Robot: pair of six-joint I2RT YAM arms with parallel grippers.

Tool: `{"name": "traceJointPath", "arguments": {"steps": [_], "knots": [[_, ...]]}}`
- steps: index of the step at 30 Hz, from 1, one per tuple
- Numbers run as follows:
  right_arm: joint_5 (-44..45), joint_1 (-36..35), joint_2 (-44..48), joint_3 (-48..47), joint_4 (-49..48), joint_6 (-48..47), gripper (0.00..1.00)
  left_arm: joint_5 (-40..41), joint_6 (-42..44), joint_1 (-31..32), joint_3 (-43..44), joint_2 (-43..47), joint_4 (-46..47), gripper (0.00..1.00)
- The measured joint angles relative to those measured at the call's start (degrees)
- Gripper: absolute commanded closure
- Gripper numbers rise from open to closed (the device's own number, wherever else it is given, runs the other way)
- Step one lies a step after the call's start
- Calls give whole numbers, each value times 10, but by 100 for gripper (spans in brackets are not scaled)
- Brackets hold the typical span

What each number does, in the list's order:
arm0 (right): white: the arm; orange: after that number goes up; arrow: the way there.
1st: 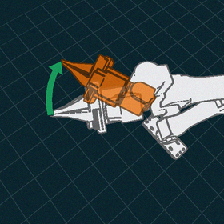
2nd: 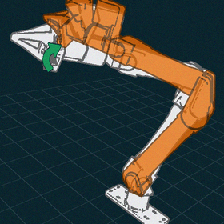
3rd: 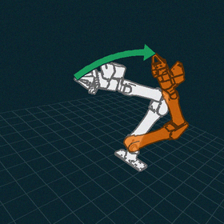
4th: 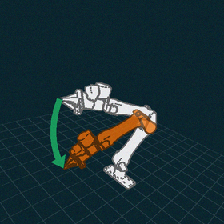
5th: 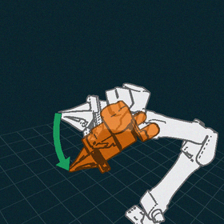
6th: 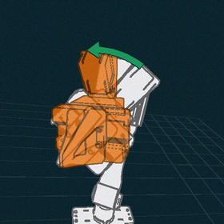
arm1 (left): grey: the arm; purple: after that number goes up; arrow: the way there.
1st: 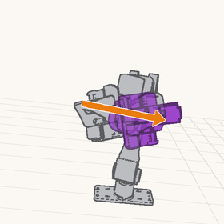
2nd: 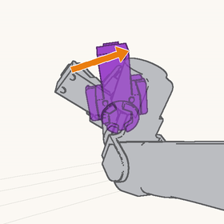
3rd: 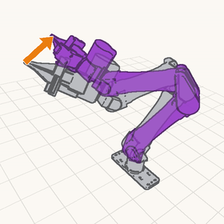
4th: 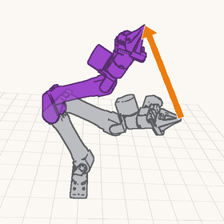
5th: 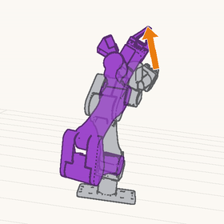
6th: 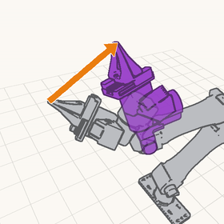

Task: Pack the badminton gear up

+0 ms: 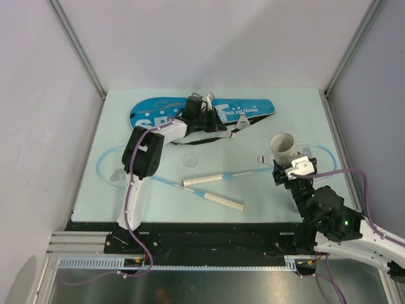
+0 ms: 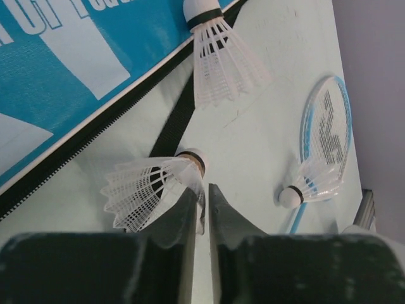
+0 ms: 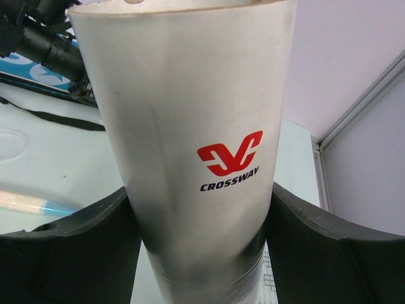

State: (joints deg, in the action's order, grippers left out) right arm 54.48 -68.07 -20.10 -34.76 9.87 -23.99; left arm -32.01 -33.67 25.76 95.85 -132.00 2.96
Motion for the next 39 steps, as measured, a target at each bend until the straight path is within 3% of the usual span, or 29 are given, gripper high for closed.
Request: {"name": "traceJointPath", "arguments": {"steps": [2,5,8,14,21,27,39], "knots": [[0,0,-7,-1,2,0,71,-2,-6,0,-1,4,4,100],[1,0,-28,-3,2,0,71,7,-6,2,-29,39,7,100],[0,0,-56,-3,3,0,71,40,-2,5,-98,133,-2,100],[-27,0,-146,-12,18,-1,71,108,32,35,-243,447,-7,100],[-90,-13,-227,-24,50,-13,71,4,94,59,-340,717,-12,100],[-175,-17,-226,-25,54,-21,71,-46,131,98,-375,789,-73,100],[-242,-25,-196,-25,59,-26,73,-24,148,202,-387,772,-136,100]]}}
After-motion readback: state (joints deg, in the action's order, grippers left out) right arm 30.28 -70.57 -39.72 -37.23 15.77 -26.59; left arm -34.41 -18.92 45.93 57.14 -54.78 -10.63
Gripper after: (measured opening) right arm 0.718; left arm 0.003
